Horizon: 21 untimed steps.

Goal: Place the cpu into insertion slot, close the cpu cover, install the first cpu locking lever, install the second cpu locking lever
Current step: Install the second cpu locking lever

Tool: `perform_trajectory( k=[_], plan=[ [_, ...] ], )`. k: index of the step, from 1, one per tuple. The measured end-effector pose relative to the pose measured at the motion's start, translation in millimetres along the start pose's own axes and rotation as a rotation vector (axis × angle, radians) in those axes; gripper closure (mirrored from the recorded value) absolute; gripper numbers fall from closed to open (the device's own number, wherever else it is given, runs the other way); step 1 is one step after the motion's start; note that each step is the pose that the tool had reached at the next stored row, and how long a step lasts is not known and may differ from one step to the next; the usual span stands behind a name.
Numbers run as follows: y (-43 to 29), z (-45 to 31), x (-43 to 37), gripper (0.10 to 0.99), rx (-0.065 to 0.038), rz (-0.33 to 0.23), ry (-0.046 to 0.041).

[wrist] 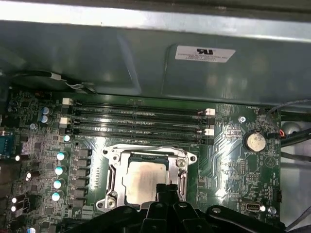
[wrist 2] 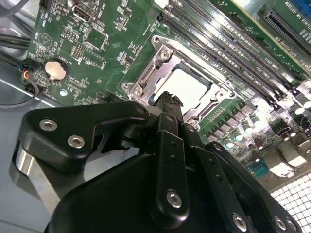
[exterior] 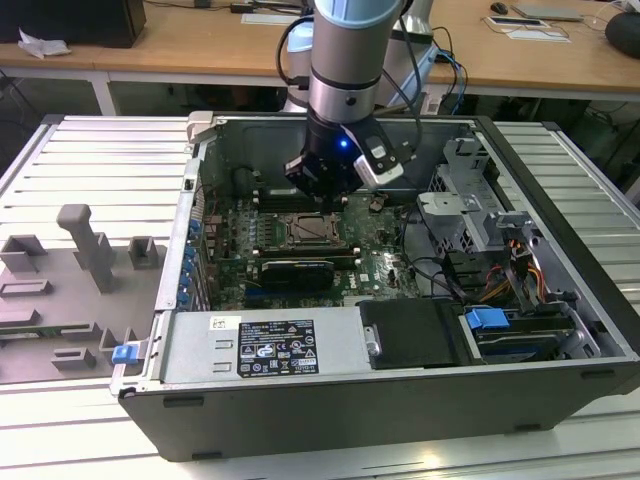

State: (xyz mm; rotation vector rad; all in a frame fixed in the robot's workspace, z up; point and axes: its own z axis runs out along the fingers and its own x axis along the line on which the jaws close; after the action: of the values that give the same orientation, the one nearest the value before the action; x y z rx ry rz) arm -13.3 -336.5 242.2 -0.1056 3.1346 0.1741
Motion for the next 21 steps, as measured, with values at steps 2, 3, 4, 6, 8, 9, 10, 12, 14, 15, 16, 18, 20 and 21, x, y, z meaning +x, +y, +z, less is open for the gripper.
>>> perform_trajectory(
  k=[2,3,4,6,8,9,10,12,14,15,16,18,20,21],
  plan=[
    [-1.9,-0.2,0.1,0.980,0.000,0.000,0.0000],
    [-2.5,-0.2,0.2,0.980,0.000,0.000,0.0000],
    [-3.5,-0.4,0.2,0.980,0.000,0.000,0.0000],
    [-4.3,-0.5,0.3,0.980,0.000,0.000,0.0000],
    [-5.0,-0.9,0.3,0.980,0.000,0.000,0.0000],
    [-6.5,-1.0,0.4,0.980,0.000,0.000,0.0000],
    [-8.0,-1.2,0.5,0.980,0.000,0.000,0.0000],
    [-12.7,-1.6,0.9,0.980,0.000,0.000,0.0000],
    [-19.4,-2.0,1.3,0.980,0.000,0.000,0.0000],
    [-22.3,-2.1,1.5,0.980,0.000,0.000,0.0000],
    [-24.2,-1.9,1.6,0.980,0.000,0.000,0.0000],
    [-26.3,-1.2,3.6,0.980,0.000,0.000,0.0000],
    [-31.2,-1.2,8.7,0.980,0.000,0.000,0.0000],
    [-35.2,-1.5,10.2,0.980,0.000,0.000,0.0000]
  ],
)
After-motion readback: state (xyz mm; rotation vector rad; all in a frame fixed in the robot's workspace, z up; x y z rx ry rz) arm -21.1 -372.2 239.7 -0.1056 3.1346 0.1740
